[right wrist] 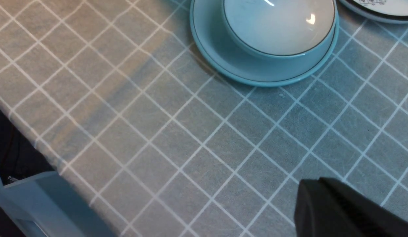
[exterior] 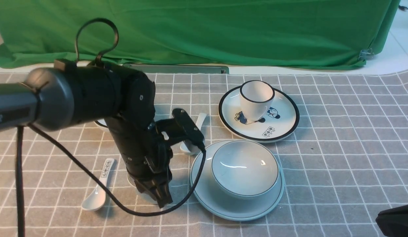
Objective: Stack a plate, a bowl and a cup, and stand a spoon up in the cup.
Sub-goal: Use the left arm to grab a blue teacup, then use the left arm to put the blue teacup into the blue rice bowl in the middle
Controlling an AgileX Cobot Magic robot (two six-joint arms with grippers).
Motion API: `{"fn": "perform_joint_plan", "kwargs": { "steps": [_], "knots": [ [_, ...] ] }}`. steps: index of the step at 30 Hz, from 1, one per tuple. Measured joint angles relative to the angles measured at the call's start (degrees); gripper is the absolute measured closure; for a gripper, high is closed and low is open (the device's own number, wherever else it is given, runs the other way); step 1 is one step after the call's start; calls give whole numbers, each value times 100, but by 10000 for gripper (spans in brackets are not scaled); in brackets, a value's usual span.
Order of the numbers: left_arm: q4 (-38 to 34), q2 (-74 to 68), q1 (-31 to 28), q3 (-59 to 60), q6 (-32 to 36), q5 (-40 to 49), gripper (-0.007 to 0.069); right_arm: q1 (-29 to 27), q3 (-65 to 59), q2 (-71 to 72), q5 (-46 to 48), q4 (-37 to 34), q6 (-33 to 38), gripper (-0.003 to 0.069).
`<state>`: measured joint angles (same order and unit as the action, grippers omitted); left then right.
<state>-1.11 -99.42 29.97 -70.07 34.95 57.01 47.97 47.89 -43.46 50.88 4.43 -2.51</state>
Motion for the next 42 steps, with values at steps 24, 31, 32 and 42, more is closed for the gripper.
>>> {"fn": "perform_joint_plan", "kwargs": {
  "steps": [24, 31, 32, 42],
  "knots": [
    [383, -2167, 1523, -3637, -295, 1175, 594, 0, -11, 13, 947, 352, -569, 624],
    [460, -2339, 1517, -3656, -300, 1017, 593, 0, -11, 13, 899, 354, -573, 615],
    [454, -2350, 1517, -3668, -306, 990, 590, 0, -11, 13, 897, 354, -573, 615],
    [291, -2454, 1522, -3686, -318, 850, 427, 0, -11, 13, 886, 354, -573, 607]
  ]
}}
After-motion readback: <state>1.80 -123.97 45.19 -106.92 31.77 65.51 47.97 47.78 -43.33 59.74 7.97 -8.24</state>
